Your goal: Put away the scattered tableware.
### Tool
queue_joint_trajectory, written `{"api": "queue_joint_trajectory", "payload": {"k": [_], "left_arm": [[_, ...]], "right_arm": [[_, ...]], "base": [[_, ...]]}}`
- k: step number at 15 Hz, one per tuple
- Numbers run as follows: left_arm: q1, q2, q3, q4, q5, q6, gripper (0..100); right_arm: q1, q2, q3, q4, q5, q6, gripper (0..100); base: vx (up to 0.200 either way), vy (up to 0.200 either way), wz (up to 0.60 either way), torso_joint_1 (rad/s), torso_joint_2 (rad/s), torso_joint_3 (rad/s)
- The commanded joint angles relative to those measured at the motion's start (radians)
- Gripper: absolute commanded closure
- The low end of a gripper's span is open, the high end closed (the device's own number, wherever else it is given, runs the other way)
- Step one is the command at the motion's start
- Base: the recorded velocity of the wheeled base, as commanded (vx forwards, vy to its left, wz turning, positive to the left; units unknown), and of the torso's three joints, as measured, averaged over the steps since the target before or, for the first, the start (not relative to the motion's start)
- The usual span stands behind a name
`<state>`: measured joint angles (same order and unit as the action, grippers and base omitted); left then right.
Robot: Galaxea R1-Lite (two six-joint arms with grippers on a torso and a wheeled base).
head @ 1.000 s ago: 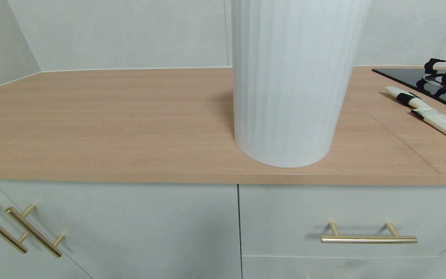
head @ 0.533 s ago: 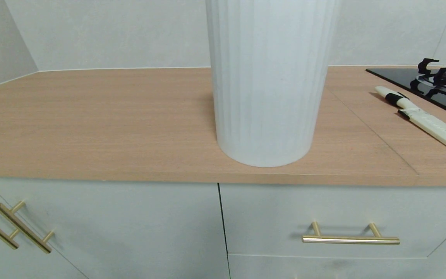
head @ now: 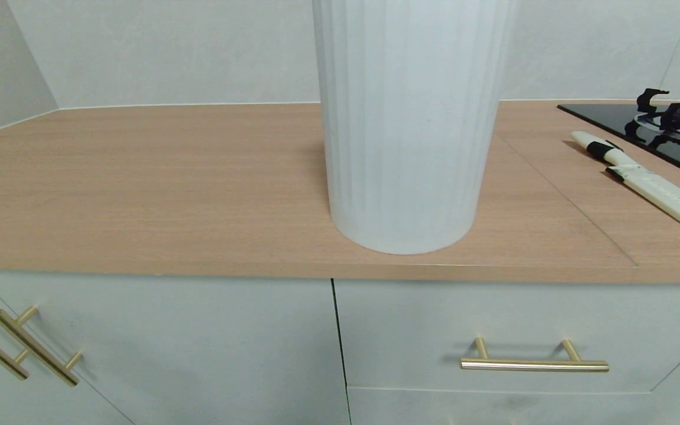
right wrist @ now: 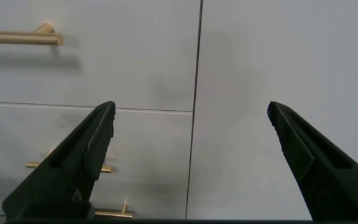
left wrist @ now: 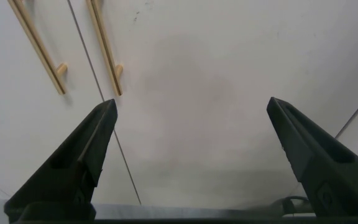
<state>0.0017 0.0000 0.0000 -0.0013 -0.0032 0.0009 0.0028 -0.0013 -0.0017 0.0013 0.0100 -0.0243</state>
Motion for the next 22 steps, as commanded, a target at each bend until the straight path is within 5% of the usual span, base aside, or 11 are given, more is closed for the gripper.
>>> {"api": "queue_joint_trajectory", "payload": {"k": [1,10,22], "left_arm": [[0.0,0.0,0.0,0.0,0.0,0.001,0],[0.0,0.0,0.0,0.0,0.0,-0.001,0],[0.0,0.0,0.0,0.0,0.0,-0.001,0]], "right_arm": [[0.0,0.001,0.0,0.0,0.001,0.0,0],[0.0,0.001,0.0,0.0,0.001,0.0,0],[0.0,0.001,0.0,0.0,0.001,0.0,0]], "base": [[0.0,0.0,0.0,0.0,0.0,0.0],[0.0,0.0,0.0,0.004,-0.02,-0.013],[0.0,0.0,0.0,0.144,-0.42,-0.281]]}}
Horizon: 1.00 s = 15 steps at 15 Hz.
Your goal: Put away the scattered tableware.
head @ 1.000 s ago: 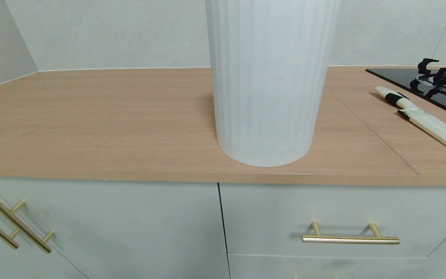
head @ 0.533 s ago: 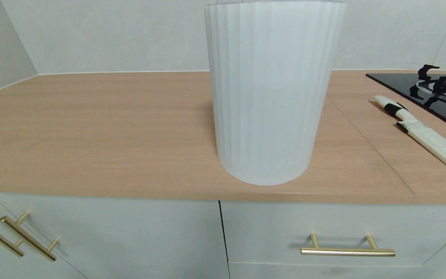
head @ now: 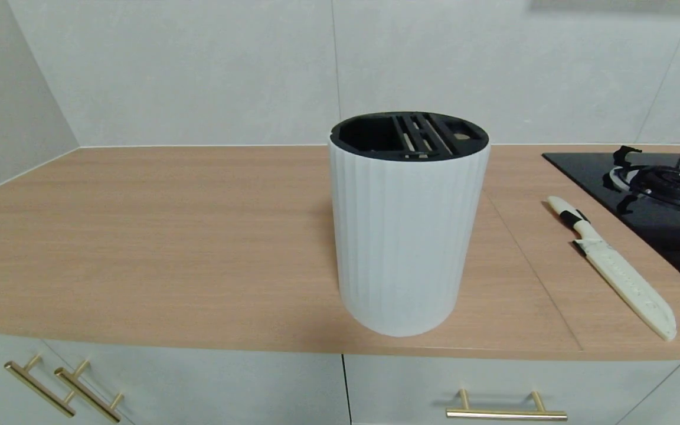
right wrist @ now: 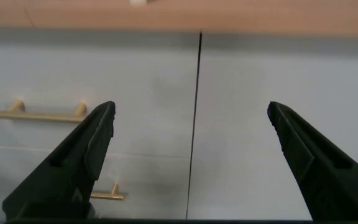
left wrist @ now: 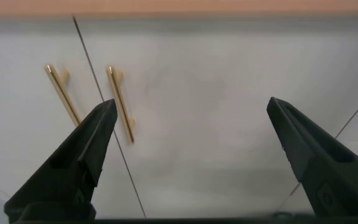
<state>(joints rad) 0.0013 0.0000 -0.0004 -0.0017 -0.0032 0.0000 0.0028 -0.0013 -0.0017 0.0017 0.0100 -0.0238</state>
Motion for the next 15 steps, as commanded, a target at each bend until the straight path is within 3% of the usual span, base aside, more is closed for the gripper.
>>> {"api": "queue_joint_trajectory", "payload": {"k": [1,15], "left_arm": [[0.0,0.0,0.0,0.0,0.0,0.0,0],[0.0,0.0,0.0,0.0,0.0,0.0,0]], "right_arm": [[0.0,0.001,0.0,0.0,0.001,-0.001,0],[0.0,0.001,0.0,0.0,0.001,-0.001,0]], "base": [[0.0,0.0,0.0,0.188,-0.47,-0.286],[0.0,0.0,0.0,0.227,-0.51,-0.286]]}}
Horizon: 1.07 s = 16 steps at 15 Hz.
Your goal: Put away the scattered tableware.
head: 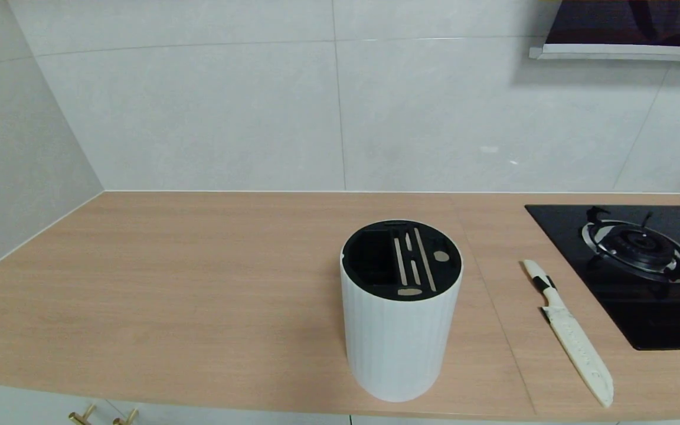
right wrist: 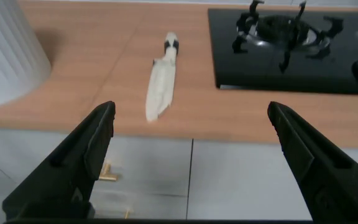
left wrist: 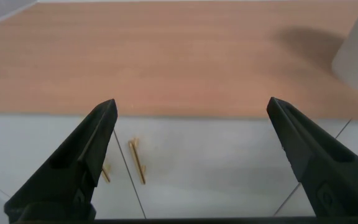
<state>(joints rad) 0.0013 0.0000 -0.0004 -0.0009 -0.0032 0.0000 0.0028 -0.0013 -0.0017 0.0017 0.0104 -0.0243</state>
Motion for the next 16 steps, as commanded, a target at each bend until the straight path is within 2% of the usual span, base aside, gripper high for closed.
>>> {"api": "queue_joint_trajectory", "payload": {"k": [1,6,11,16], "left_arm": [[0.0,0.0,0.0,-0.001,0.0,0.0,0],[0.0,0.0,0.0,-0.001,0.0,0.0,0],[0.0,0.0,0.0,-0.001,0.0,0.0,0],[0.0,0.0,0.0,-0.001,0.0,0.002,0]], "right_arm": [[0.0,0.001,0.0,0.0,0.0,0.0,0],[0.0,0.001,0.0,0.0,0.0,0.0,0],[0.0,0.001,0.0,0.0,-0.001,0.001,0],[0.0,0.001,0.0,0.0,-0.001,-0.002,0]], "base": [[0.0,0.0,0.0,0.256,-0.58,-0.3],[0.0,0.0,0.0,0.28,-0.59,-0.314],[0.0,0.0,0.0,0.206,-0.42,-0.22],[0.0,0.0,0.0,0.013,-0.02,-0.014]]}}
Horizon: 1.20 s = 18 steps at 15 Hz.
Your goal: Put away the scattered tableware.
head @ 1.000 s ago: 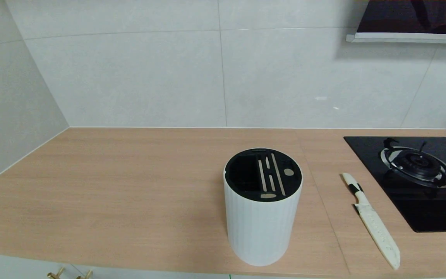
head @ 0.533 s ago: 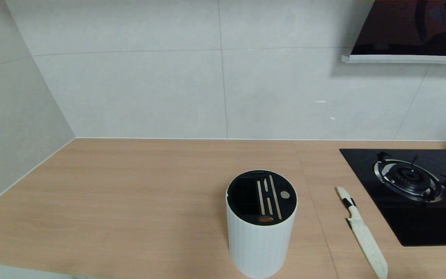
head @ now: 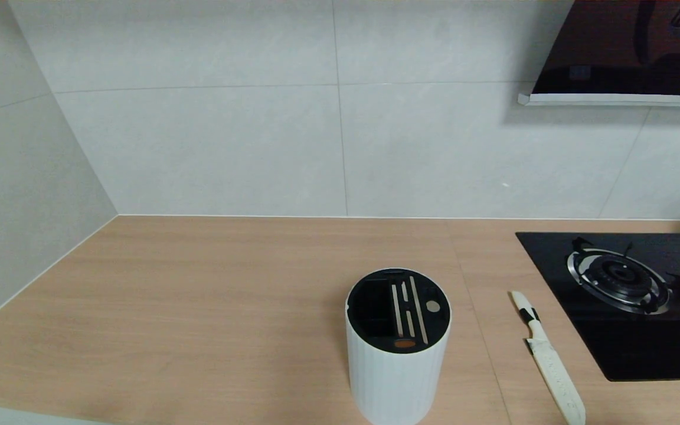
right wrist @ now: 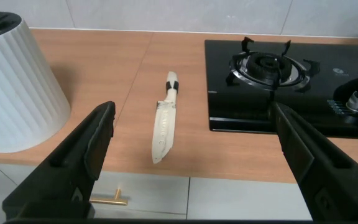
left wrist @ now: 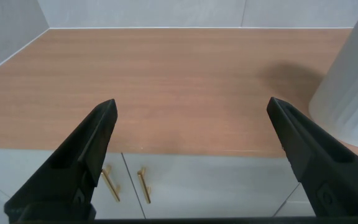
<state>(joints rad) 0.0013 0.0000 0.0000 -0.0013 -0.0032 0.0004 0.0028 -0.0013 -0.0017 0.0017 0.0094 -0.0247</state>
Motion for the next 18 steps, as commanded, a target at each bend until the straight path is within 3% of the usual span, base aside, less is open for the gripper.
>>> {"api": "queue_joint_trajectory", "payload": {"k": [1,8,9,11,14,18], "left_arm": [[0.0,0.0,0.0,0.0,0.0,0.0,0],[0.0,0.0,0.0,0.0,0.0,0.001,0],[0.0,0.0,0.0,0.0,0.0,0.0,0],[0.0,0.0,0.0,0.0,0.0,0.001,0],[0.0,0.0,0.0,0.0,0.0,0.0,0],[0.0,0.0,0.0,0.0,0.0,0.0,0]], "right_arm": [[0.0,0.001,0.0,0.0,0.0,0.0,0],[0.0,0.001,-0.004,-0.009,-0.043,-0.008,0],[0.0,0.001,-0.073,-0.042,-0.066,-0.006,0],[0.002,0.043,-0.193,0.02,-0.055,-0.006,0],[0.002,0.168,-0.265,0.066,0.027,-0.003,0],[0.006,0.483,-0.44,0.064,0.043,-0.001,0]], "base": [[0.0,0.0,0.0,0.0,0.0,0.0],[0.0,0.0,0.0,0.0,0.0,0.0],[0.0,0.0,0.0,0.0,0.0,0.0],[0.0,0.0,0.0,0.0,0.0,0.0],[0.0,0.0,0.0,0.0,0.0,0.0],[0.0,0.0,0.0,0.0,0.0,0.0]]}}
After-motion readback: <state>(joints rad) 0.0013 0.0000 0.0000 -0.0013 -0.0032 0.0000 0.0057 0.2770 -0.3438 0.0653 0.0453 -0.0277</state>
